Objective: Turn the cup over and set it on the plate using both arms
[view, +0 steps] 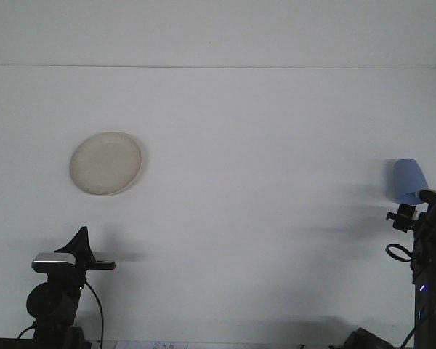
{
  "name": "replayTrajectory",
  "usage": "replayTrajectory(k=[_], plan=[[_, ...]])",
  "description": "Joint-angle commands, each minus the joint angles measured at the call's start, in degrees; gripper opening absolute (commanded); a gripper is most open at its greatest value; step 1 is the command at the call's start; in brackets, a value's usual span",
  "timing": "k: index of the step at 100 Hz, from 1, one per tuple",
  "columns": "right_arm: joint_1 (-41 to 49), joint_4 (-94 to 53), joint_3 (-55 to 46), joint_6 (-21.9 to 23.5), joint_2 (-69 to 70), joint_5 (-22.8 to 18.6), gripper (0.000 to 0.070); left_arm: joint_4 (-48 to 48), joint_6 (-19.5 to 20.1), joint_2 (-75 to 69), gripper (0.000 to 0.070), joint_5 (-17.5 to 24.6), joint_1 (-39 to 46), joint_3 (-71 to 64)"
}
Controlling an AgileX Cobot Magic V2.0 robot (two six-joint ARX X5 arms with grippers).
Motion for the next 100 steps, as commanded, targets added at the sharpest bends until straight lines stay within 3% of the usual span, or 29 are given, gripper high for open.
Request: replayTrajectory(k=[1, 21, 47, 58, 79, 100], plan=[[-1.1, 3.7, 0.5, -3.9, 2.7, -1.3, 0.0499, 0.5, -0.1, -0.1, 0.0015, -0.1, 0.1, -1.1], [-4.2, 11.7, 0.5, -6.3, 10.2, -6.8, 0.0498, 0.5, -0.1, -0.1, 0.0016, -0.1, 0.1, -1.1], [-5.8, 23.4, 0.6, -10.9, 16.5, -8.7, 0.0496, 0.5, -0.1, -0.1, 0.0015, -0.1, 0.1, -1.1], [-6.7, 28.9, 0.6, -11.1, 19.7, -11.6, 0.0493, 0.5, -0.1, -0.1, 0.0016, -0.1, 0.1, -1.1], [-7.9, 40.7, 0.7, -11.1, 25.8, -15.4, 0.0432, 0.5, -0.1, -0.1, 0.0016, -0.1, 0.1, -1.1], [-8.0, 48.8, 1.0, -11.0, 31.0, -19.4, 0.0305, 0.5, -0.1, -0.1, 0.0015, -0.1, 0.1, -1.1]])
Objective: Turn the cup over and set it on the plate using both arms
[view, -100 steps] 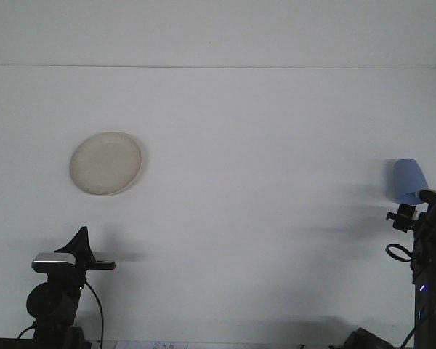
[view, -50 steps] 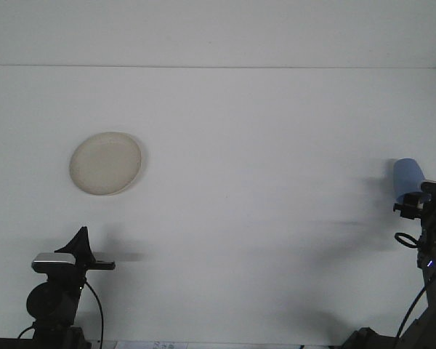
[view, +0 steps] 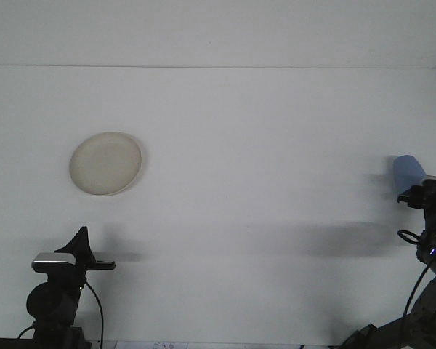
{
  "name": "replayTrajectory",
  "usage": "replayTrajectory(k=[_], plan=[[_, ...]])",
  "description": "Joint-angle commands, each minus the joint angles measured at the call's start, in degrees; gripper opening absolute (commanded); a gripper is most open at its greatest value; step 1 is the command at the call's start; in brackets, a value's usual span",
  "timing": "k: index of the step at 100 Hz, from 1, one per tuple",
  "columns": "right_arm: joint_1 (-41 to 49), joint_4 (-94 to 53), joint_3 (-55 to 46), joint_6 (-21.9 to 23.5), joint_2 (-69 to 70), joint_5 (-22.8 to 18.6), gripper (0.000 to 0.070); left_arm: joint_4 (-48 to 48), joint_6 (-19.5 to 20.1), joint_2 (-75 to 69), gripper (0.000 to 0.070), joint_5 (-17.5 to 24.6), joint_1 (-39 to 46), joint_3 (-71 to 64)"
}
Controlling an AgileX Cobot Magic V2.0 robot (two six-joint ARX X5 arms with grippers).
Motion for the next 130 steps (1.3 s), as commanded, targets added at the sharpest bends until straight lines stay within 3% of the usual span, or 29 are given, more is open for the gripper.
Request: replayTrajectory(k=[1, 25, 38, 58, 67, 81, 93, 111, 130], plan=[[-0.5, 2.1, 1.0, -0.3, 2.1, -1.8, 0.0299, 0.5, -0.1, -0.1, 0.0016, -0.1, 0.1, -1.1], [-0.5, 5.1, 1.9, -0.2, 4.5, -2.9, 0.0, 0.5, -0.1, -0.1, 0.0016, -0.1, 0.1, -1.1], [-0.6, 5.5, 2.3, 0.7, 4.4, -2.9, 0.0, 0.5, -0.1, -0.1, 0.0016, -0.1, 0.1, -1.1], [0.4, -0.3, 2.4, 7.9, -1.0, -2.8, 0.0, 0.5, -0.1, -0.1, 0.0016, -0.1, 0.1, -1.1], [1.7, -5.9, 2.4, 13.5, -7.1, -1.5, 0.0, 0.5, -0.1, -0.1, 0.0016, -0.1, 0.1, -1.1], [5.0, -15.7, 2.4, 24.5, -18.9, 4.0, 0.0, 0.5, -0.1, -0.1, 0.0015, -0.1, 0.1, -1.1], [10.3, -27.9, 3.0, 30.6, -31.1, 3.8, 0.0, 0.5, -0.1, -0.1, 0.0016, -0.1, 0.1, -1.1], [22.9, -53.9, 11.3, 29.3, -42.3, 3.7, 0.0, 0.5, -0.1, -0.1, 0.0015, -0.1, 0.1, -1.1], [41.0, -80.5, 27.0, 27.0, -38.1, 3.6, 0.0, 0.5, -0.1, -0.1, 0.0016, -0.1, 0.1, -1.1]])
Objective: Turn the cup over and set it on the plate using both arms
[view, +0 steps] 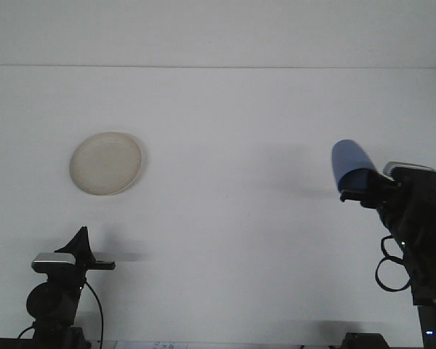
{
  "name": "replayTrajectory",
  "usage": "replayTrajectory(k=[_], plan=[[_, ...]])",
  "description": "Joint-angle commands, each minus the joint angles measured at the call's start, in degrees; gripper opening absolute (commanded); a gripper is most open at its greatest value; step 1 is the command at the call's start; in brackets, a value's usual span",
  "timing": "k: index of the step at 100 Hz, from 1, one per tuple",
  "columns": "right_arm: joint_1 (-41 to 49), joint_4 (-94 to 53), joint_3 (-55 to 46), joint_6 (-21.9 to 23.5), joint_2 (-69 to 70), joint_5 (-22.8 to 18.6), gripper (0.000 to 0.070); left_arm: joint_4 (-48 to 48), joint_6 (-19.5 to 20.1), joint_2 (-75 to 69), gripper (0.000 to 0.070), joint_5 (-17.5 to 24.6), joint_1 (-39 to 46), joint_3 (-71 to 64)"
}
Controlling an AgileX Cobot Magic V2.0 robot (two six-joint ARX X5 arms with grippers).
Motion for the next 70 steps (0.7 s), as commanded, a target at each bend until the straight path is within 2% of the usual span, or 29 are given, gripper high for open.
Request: replayTrajectory(k=[1, 13, 22, 43, 70], plan=[[6.6, -11.0, 5.7, -1.6, 3.8, -0.2, 0.0, 0.5, -0.1, -0.1, 0.0015, -0.1, 0.1, -1.1], [17.8, -24.9, 13.2, -3.5, 11.0, 0.0, 0.0, 0.5, -0.1, -0.1, 0.0016, -0.1, 0.1, -1.1], [25.3, -29.9, 16.0, -4.0, 16.5, 0.1, 0.0, 0.5, -0.1, -0.1, 0.0016, -0.1, 0.1, -1.1], [38.3, -30.9, 17.5, -4.8, 27.9, 0.2, 0.0, 0.5, -0.1, -0.1, 0.0016, -0.1, 0.1, -1.1], [47.3, -31.0, 17.6, -5.9, 38.4, 0.2, 0.0, 0.5, -0.1, -0.1, 0.0016, -0.1, 0.1, -1.1]])
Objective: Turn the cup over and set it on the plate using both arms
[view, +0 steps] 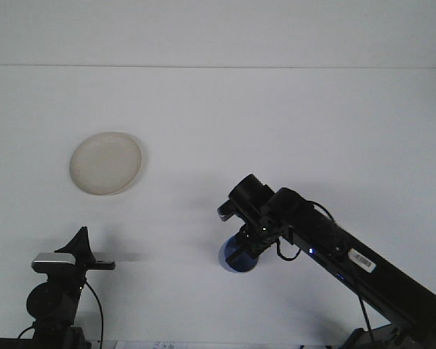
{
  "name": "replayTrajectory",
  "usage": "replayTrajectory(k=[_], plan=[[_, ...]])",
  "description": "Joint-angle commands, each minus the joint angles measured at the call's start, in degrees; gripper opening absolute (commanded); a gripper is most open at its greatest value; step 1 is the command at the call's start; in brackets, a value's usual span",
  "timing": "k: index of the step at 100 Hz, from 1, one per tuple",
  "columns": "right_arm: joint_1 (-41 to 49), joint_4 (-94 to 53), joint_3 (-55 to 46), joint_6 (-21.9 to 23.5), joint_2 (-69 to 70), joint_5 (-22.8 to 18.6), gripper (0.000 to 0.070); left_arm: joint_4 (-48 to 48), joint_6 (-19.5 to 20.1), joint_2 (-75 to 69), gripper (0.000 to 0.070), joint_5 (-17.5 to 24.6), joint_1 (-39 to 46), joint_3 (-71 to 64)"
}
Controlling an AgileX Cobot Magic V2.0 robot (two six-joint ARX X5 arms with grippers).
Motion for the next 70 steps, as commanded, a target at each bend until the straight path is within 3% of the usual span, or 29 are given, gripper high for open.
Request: replayTrajectory(k=[1, 24, 29, 33, 41, 46, 70], plan=[[1.9, 0.0, 1.4, -1.2, 2.1, 0.0, 0.0, 0.5, -0.1, -0.1, 0.0015, -0.1, 0.1, -1.1], [4.5, -0.3, 1.4, -1.5, 5.4, 0.0, 0.0004, 0.5, -0.1, -0.1, 0.0016, -0.1, 0.1, -1.1], [4.6, -0.3, 1.4, -1.5, 5.4, 0.0, 0.0039, 0.5, -0.1, -0.1, 0.0015, -0.1, 0.1, -1.1], [4.5, -0.3, 1.4, -1.5, 5.4, 0.0, 0.0125, 0.5, -0.1, -0.1, 0.0016, -0.1, 0.1, -1.1], [4.5, -0.3, 1.6, -1.5, 5.4, 0.0, 0.0364, 0.5, -0.1, -0.1, 0.0015, -0.1, 0.1, -1.1], [4.5, -0.3, 1.9, -1.8, 5.4, 0.0, 0.0425, 0.5, -0.1, -0.1, 0.0015, -0.1, 0.1, -1.1], [4.2, -1.4, 6.4, -4.8, 2.1, 1.8, 0.0429, 0.5, -0.1, -0.1, 0.0016, -0.1, 0.1, -1.1]])
